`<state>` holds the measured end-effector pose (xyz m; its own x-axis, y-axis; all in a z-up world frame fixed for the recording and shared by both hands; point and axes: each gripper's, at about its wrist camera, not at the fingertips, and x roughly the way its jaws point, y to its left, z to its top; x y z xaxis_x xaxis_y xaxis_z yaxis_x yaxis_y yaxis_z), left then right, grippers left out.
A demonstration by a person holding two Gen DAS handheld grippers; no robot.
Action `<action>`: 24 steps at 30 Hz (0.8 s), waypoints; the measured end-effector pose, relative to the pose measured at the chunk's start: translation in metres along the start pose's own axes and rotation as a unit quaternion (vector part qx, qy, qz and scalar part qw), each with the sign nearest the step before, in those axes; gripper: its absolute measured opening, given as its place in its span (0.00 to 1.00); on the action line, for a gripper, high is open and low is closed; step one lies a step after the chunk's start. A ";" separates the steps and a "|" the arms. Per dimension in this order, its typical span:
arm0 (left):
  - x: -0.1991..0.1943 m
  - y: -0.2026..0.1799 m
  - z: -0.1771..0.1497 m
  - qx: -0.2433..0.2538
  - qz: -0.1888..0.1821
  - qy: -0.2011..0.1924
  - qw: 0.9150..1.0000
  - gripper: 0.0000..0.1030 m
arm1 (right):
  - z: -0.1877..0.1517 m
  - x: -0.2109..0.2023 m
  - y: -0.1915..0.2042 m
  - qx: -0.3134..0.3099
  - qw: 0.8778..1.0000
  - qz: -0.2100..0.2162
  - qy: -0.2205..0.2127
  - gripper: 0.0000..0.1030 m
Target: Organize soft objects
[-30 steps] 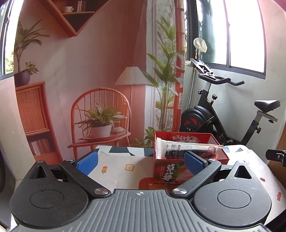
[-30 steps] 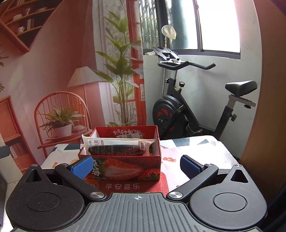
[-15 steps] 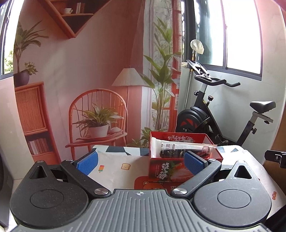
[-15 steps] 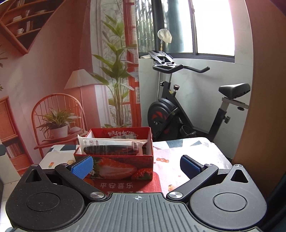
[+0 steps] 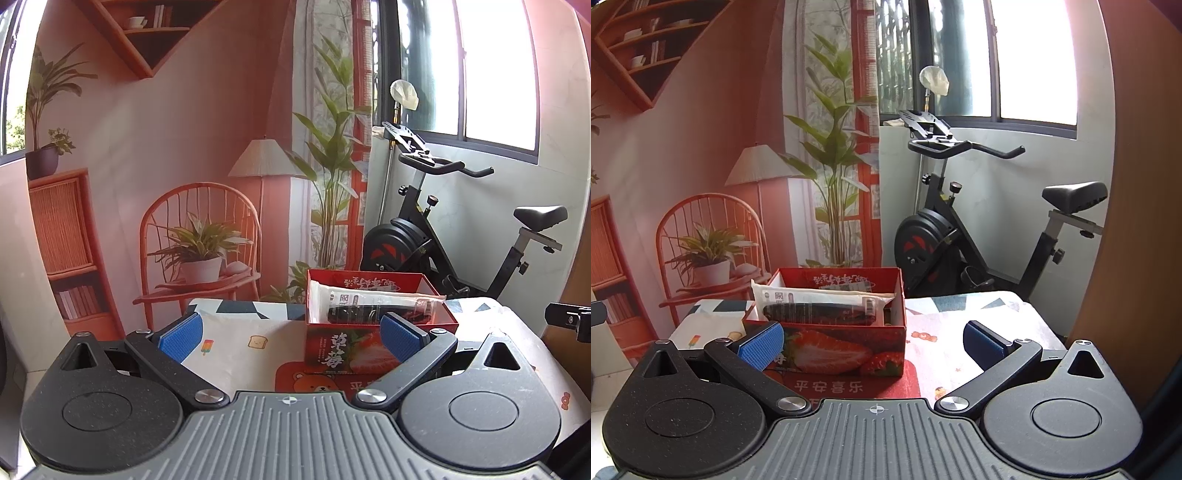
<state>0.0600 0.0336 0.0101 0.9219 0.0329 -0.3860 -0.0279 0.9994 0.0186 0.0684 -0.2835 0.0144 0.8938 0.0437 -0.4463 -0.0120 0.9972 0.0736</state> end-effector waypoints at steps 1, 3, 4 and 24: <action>0.000 0.000 0.000 0.000 0.000 0.000 1.000 1.00 | 0.000 0.000 0.000 0.001 1.000 0.001 0.000 1.00; 0.000 0.000 0.000 0.000 0.000 0.000 1.000 1.00 | 0.000 0.000 0.000 0.002 1.000 0.001 0.000 1.00; 0.000 0.000 0.000 0.000 0.000 0.000 1.000 1.00 | 0.000 0.000 0.000 0.002 1.000 0.001 -0.001 1.00; 0.000 0.000 0.000 -0.006 -0.004 0.002 1.000 1.00 | 0.000 -0.003 -0.005 0.003 1.000 0.001 -0.006 1.00</action>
<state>0.0599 0.0334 0.0100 0.9206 0.0254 -0.3896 -0.0255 0.9997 0.0050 0.0660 -0.2883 0.0156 0.8987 0.0449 -0.4362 -0.0111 0.9968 0.0797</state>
